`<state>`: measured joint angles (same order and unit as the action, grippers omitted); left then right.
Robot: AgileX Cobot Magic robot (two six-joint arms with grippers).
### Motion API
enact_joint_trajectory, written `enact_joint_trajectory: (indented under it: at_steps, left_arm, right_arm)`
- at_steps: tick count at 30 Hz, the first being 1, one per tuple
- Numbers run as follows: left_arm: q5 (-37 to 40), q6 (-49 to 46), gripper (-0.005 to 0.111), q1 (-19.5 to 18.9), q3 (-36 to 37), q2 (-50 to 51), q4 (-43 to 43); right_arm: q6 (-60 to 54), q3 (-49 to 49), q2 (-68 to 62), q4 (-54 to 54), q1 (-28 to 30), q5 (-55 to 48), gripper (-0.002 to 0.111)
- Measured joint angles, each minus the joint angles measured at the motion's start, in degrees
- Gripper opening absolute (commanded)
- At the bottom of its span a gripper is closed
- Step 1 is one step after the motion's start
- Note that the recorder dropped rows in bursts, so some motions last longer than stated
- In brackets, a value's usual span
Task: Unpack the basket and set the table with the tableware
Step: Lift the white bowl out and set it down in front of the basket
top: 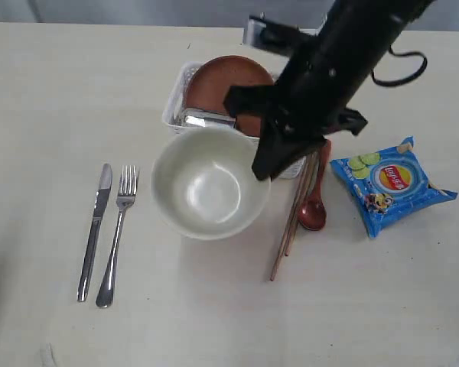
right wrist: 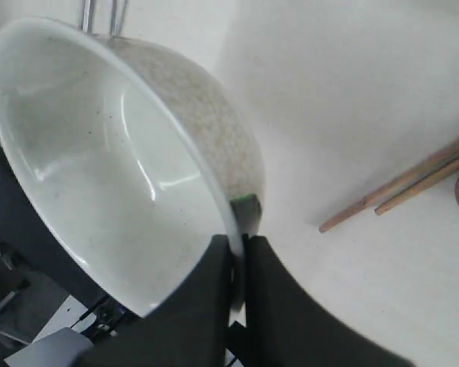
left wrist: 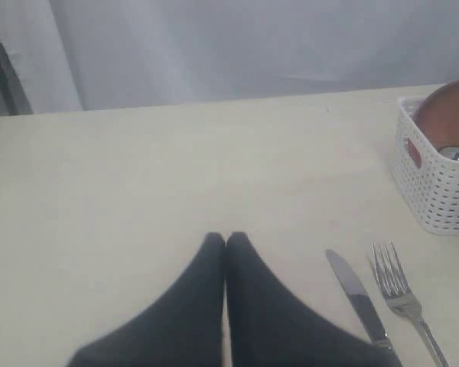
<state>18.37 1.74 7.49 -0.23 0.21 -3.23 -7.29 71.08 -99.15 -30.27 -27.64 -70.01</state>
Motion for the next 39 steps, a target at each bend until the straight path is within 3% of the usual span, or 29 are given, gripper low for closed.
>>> enact_joint_trajectory:
  at_steps: [8,16,23,29,35,37,39]
  left_arm:
    - [0.0,0.0,0.0,0.0,0.0,0.0,0.0]
    - [0.0,0.0,0.0,0.0,0.0,0.0,0.0]
    - [0.0,0.0,0.0,0.0,0.0,0.0,0.0]
    - [0.0,0.0,0.0,0.0,0.0,0.0,0.0]
    - [0.0,0.0,0.0,0.0,0.0,0.0,0.0]
    - [0.0,0.0,0.0,0.0,0.0,0.0,0.0]
    - [0.0,0.0,0.0,0.0,0.0,0.0,0.0]
  right_arm:
    - [-3.1,-5.3,-6.2,-1.4,-6.9,9.5,-0.001]
    - [-3.2,-5.3,-8.8,-1.5,-7.4,12.7,0.001]
    - [-3.4,-5.3,-8.8,-1.3,-7.4,13.5,0.044]
    - [-2.1,-2.6,-8.3,4.0,-7.4,13.1,0.043]
    - [6.4,0.6,-5.3,15.4,-7.4,13.1,0.043]
    - [10.2,1.0,-4.9,20.7,-7.4,13.1,0.038]
    - [11.9,0.8,-5.2,24.1,-7.4,13.0,0.025]
